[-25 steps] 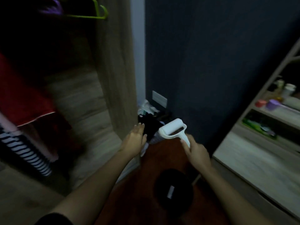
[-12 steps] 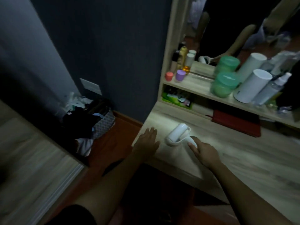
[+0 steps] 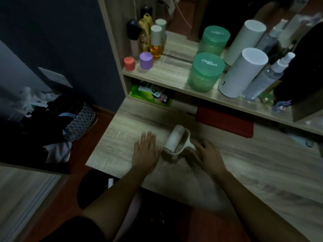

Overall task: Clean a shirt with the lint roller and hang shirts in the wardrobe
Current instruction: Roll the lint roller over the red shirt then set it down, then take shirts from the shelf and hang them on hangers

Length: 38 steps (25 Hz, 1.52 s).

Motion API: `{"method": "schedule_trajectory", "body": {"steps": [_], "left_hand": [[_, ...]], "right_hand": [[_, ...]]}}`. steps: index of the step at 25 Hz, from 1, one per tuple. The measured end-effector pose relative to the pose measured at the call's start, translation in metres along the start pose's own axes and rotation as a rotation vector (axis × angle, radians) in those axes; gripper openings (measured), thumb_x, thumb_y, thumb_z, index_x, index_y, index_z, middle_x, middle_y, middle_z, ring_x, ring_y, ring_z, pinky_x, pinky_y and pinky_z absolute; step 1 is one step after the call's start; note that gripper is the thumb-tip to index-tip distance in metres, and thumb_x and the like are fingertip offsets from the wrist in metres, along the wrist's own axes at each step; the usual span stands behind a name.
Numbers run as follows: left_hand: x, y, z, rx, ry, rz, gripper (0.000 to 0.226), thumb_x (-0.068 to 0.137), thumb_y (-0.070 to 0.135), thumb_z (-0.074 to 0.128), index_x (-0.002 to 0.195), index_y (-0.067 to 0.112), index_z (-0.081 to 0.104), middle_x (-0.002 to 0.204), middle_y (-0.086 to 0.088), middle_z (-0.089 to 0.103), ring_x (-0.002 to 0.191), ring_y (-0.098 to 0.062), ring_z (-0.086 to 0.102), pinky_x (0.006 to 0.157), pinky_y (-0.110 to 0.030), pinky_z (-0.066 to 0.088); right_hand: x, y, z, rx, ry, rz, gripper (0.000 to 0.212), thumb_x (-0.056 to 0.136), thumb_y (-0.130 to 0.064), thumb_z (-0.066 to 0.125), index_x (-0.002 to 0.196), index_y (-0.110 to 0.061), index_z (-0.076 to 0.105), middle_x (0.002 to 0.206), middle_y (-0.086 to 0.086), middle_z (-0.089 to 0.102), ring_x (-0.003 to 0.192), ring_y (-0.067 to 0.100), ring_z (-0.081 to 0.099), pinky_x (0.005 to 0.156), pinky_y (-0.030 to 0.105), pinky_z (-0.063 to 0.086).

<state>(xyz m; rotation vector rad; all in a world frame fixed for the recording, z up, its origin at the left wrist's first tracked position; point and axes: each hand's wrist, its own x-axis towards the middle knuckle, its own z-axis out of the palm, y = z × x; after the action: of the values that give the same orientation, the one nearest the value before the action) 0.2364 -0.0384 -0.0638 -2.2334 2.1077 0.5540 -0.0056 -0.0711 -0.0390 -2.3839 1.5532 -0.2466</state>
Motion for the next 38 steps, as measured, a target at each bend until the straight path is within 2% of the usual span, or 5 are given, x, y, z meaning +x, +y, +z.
{"method": "schedule_trajectory", "body": {"steps": [4,10,26,34,38], "left_hand": [[-0.002,-0.002,-0.008,-0.026,-0.050,0.032,0.083,0.078,0.054,-0.012,0.149,0.013,-0.001,0.159,-0.007,-0.005,0.147,-0.023,-0.008,0.117,-0.042,0.002],[-0.021,-0.057,-0.088,-0.165,0.055,0.093,0.060,0.100,0.039,0.025,0.150,0.014,0.004,0.160,-0.003,0.000,0.147,-0.015,-0.005,0.117,-0.032,0.002],[-0.404,-0.445,-0.449,0.317,0.814,-0.237,0.078,0.085,0.059,0.009,0.150,0.016,0.011,0.159,0.000,0.007,0.138,-0.003,-0.010,0.116,-0.027,0.004],[-0.542,-0.523,-0.546,0.562,0.968,-0.354,0.072,0.088,0.053,0.019,0.150,0.017,0.011,0.159,0.001,0.007,0.140,-0.008,-0.011,0.113,-0.024,-0.001],[-0.570,-0.549,-0.601,0.802,1.118,-0.354,0.064,0.088,0.042,0.032,0.144,0.009,0.033,0.152,-0.007,0.032,0.142,-0.021,0.020,0.112,-0.039,0.021]], "right_hand": [[-0.001,-0.005,-0.003,-0.010,0.056,0.054,0.059,0.086,-0.057,0.042,0.136,-0.026,0.041,0.110,0.010,0.056,0.097,0.025,0.054,0.081,0.035,0.042],[0.048,-0.101,-0.035,0.188,0.198,-0.282,0.036,0.085,-0.036,0.053,0.110,-0.011,0.059,0.095,0.012,0.062,0.088,0.019,0.052,0.073,0.032,0.049],[0.098,-0.756,-0.148,0.228,0.563,-1.058,0.031,0.086,-0.028,0.051,0.115,-0.018,0.056,0.103,0.004,0.055,0.094,0.022,0.055,0.082,0.037,0.049],[0.082,-0.933,-0.207,0.213,0.743,-1.289,0.046,0.082,-0.043,0.039,0.117,-0.018,0.056,0.108,0.003,0.055,0.096,0.019,0.055,0.082,0.034,0.046],[0.099,-0.987,-0.249,0.227,0.918,-1.322,0.043,0.081,-0.040,0.042,0.115,-0.019,0.056,0.107,0.002,0.056,0.096,0.019,0.055,0.081,0.033,0.047]]}}
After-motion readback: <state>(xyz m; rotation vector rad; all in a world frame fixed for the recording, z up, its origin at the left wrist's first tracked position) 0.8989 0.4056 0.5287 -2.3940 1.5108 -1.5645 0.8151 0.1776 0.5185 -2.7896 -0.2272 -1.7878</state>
